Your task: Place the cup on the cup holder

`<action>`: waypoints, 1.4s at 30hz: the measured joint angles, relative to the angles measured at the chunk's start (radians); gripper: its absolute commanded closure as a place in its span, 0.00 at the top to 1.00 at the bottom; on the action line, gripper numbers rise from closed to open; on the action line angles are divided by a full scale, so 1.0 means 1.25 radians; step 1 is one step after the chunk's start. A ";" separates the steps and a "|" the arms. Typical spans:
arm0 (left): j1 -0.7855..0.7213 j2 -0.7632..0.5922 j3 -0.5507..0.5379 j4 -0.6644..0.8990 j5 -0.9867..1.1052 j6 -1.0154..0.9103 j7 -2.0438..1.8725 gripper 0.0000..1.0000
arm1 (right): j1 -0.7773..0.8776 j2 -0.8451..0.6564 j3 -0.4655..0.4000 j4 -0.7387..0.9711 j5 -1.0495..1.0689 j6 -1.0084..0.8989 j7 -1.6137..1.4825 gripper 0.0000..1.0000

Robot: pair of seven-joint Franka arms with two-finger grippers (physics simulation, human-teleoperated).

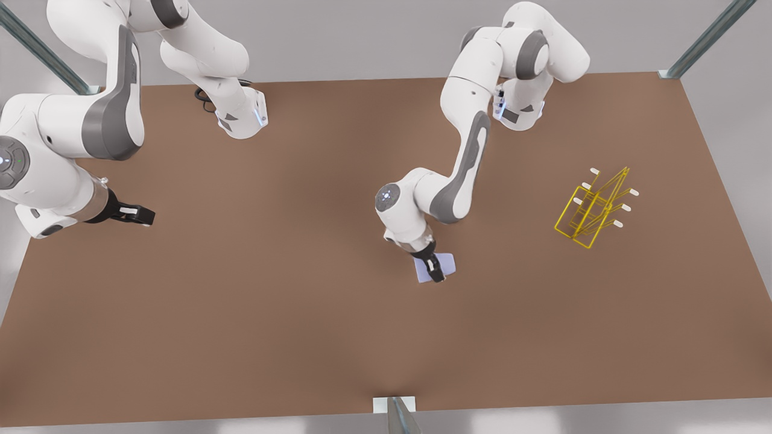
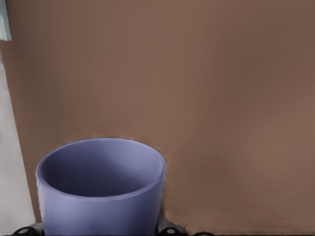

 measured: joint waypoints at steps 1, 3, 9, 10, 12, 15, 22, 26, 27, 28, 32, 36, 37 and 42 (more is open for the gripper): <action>-0.006 0.000 0.008 0.000 0.045 -0.036 0.000 0.62 | 0.000 0.000 0.000 0.000 0.000 0.000 0.000 1.00; -0.011 0.001 0.013 0.000 0.146 -0.109 0.000 0.62 | 0.000 0.000 0.001 0.000 0.000 0.000 0.000 1.00; -0.012 0.021 0.009 -0.023 0.456 -0.346 0.004 0.62 | 0.017 0.003 0.002 0.000 0.000 0.000 0.000 1.00; -0.012 0.022 0.009 -0.045 0.498 -0.379 0.005 0.62 | 0.025 0.005 0.002 0.000 0.000 0.000 0.000 1.00; -0.012 0.023 0.009 -0.095 0.562 -0.436 0.008 0.62 | 0.030 0.005 0.002 0.000 0.001 0.000 0.000 1.00; -0.014 0.007 0.009 -0.208 0.642 -0.508 0.010 0.62 | 0.032 0.005 0.002 0.000 0.002 0.000 0.000 1.00; -0.011 -0.032 0.029 -0.411 0.760 -0.600 0.012 0.62 | 0.032 0.006 0.003 0.000 0.004 0.000 0.000 1.00; -0.010 -0.077 0.054 -0.491 0.798 -0.616 0.013 0.62 | 0.038 0.008 0.002 0.001 0.002 0.002 0.000 1.00; -0.010 -0.086 0.056 -0.514 0.803 -0.617 0.010 0.62 | 0.036 0.009 0.001 0.002 0.002 0.003 0.000 1.00; -0.009 -0.091 0.057 -0.538 0.808 -0.617 0.006 0.62 | 0.035 0.009 0.001 0.002 0.002 0.003 0.000 1.00; -0.006 -0.096 0.058 -0.613 0.818 -0.606 -0.021 0.62 | 0.039 0.009 0.001 0.002 0.006 0.004 0.000 1.00; -0.010 -0.097 0.056 -0.673 0.818 -0.596 -0.054 0.62 | 0.039 0.009 0.001 0.002 0.007 0.004 0.000 1.00; -0.010 -0.097 0.053 -0.683 0.814 -0.592 -0.063 0.62 | 0.039 0.009 0.002 0.002 0.008 0.004 0.000 1.00; -0.008 -0.084 0.040 -0.700 0.787 -0.564 -0.112 0.62 | 0.044 0.009 0.004 0.001 0.014 0.005 0.000 1.00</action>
